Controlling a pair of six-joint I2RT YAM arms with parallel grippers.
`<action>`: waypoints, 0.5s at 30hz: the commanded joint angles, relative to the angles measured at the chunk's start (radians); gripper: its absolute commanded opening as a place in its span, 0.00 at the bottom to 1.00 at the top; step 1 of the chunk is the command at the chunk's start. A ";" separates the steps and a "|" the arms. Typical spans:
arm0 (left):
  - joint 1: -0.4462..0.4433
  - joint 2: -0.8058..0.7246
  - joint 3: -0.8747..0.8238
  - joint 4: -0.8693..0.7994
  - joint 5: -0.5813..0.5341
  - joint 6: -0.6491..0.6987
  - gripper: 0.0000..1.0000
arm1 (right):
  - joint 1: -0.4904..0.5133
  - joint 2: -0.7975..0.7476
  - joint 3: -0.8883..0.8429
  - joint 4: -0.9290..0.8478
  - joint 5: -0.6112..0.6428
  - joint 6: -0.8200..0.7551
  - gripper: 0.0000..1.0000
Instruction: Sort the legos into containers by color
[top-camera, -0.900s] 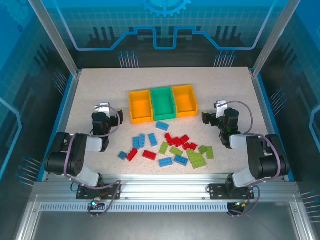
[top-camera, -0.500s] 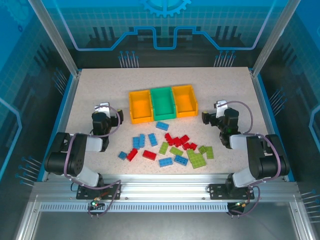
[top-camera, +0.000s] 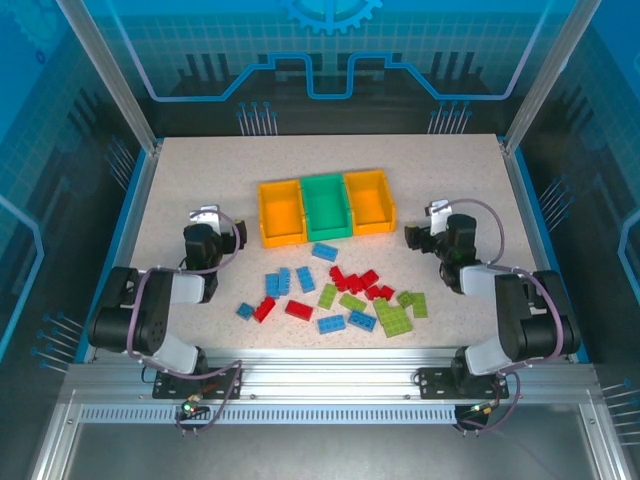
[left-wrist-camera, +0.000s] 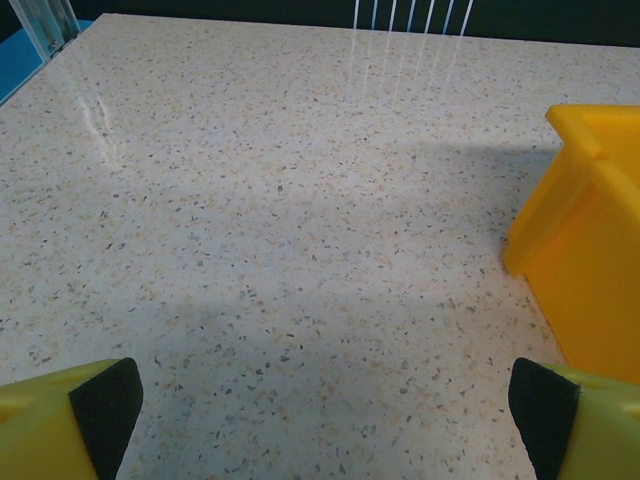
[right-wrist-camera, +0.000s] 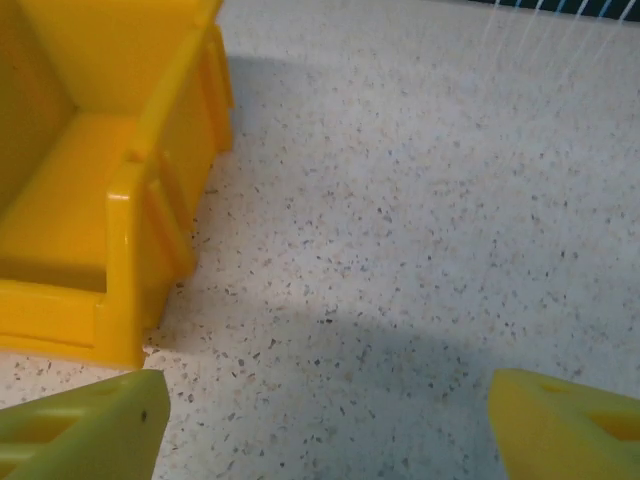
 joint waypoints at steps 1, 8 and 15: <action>0.002 -0.172 0.143 -0.311 -0.003 -0.023 0.99 | 0.027 -0.073 0.225 -0.449 0.018 0.042 0.80; -0.058 -0.478 0.354 -0.984 0.002 -0.257 0.99 | 0.063 -0.124 0.390 -0.892 0.028 0.245 0.82; -0.254 -0.660 0.253 -1.246 -0.087 -0.457 0.99 | 0.150 -0.172 0.413 -1.131 -0.077 0.319 0.82</action>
